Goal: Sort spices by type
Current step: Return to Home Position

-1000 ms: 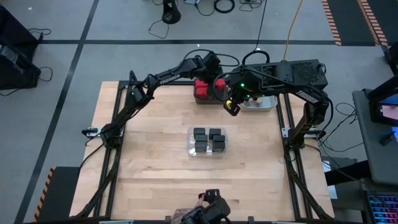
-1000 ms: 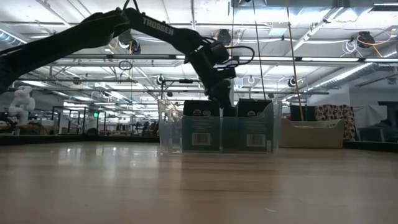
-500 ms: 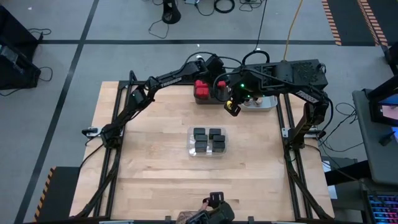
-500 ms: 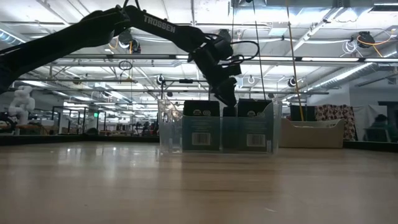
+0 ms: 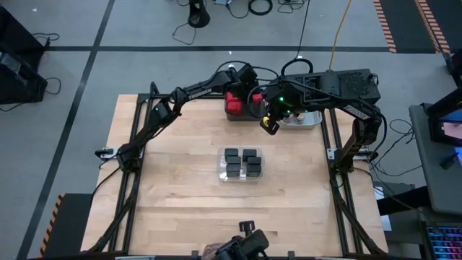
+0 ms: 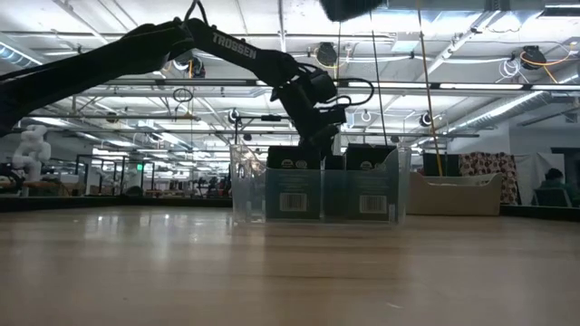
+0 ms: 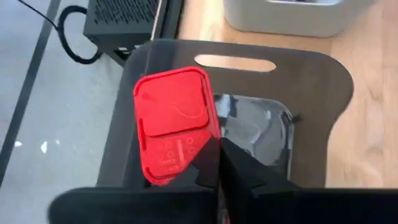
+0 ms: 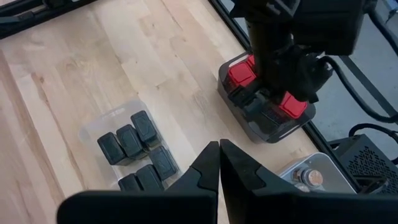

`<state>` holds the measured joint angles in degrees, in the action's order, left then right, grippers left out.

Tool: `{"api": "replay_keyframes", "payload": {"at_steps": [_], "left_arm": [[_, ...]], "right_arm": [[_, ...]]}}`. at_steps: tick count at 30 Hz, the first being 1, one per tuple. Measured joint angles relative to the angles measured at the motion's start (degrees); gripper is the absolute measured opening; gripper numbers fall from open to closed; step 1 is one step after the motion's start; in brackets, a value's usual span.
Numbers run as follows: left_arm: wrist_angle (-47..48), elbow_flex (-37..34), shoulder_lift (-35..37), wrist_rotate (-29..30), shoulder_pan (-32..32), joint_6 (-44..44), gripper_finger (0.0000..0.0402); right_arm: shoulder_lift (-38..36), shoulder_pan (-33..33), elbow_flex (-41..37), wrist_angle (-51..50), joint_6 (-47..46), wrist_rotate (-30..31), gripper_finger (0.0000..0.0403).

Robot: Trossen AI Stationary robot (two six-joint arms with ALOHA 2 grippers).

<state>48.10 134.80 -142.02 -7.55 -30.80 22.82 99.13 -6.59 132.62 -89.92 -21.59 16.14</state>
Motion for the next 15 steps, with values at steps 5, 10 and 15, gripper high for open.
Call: {"api": "replay_keyframes", "payload": {"at_steps": [5,10,15], "left_arm": [[-0.9,0.0,-0.1,0.0,0.1,0.0,0.0012],[-0.7,0.0,-0.2,3.9,0.2,0.0,0.0009],[-0.1,0.1,-0.2,7.7,0.0,1.0,0.0005]], "right_arm": [[0.0,0.1,0.0,0.3,0.0,0.1,0.0000],[0.0,0.2,0.0,0.7,-0.2,0.2,0.0000],[0.0,0.4,0.0,0.7,-0.5,0.2,0.0000]]}}
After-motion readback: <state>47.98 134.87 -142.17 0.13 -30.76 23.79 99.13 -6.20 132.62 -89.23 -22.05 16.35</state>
